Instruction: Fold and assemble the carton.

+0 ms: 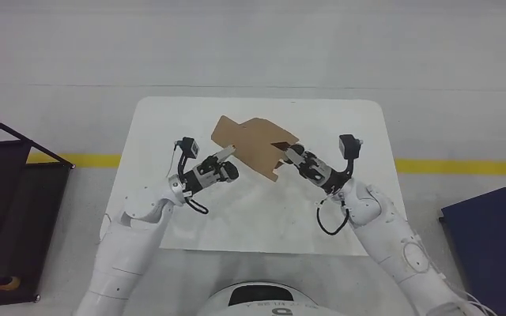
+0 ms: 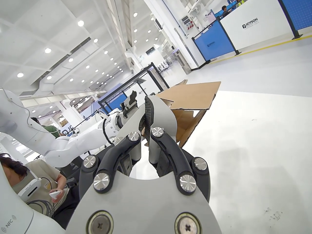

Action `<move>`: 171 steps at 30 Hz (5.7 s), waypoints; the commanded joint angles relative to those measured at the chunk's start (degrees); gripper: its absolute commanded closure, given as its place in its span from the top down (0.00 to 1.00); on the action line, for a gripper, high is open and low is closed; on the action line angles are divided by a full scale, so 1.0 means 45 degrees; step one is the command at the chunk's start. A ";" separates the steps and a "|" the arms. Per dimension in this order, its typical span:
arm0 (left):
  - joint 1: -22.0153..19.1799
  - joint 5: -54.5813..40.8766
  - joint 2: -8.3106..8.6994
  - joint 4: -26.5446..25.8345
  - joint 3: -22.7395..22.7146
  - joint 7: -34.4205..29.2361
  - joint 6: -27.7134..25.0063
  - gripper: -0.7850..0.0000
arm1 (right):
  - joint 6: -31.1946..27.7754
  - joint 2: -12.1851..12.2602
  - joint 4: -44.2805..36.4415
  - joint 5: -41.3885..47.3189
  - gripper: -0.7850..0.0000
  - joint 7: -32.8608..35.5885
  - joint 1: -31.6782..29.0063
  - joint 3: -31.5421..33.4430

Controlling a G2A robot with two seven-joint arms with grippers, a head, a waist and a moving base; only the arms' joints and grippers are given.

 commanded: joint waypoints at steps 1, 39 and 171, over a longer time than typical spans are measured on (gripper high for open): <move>-0.0122 0.0045 -0.0030 0.0065 0.0242 0.0130 -0.0049 1.00 | -0.0017 -0.0005 -0.0015 0.0001 0.00 0.0048 -0.0018 0.0015; -0.0425 0.1722 -0.0015 -0.0006 0.0752 0.2275 -0.1080 0.14 | 0.0530 -0.0275 0.0519 0.0397 0.00 0.1167 0.0442 -0.0447; -0.2731 -0.6591 0.1565 0.6240 -0.2148 -0.7653 0.6107 1.00 | -0.0127 -0.1812 -0.1595 0.4250 0.00 0.2098 -0.0631 0.2852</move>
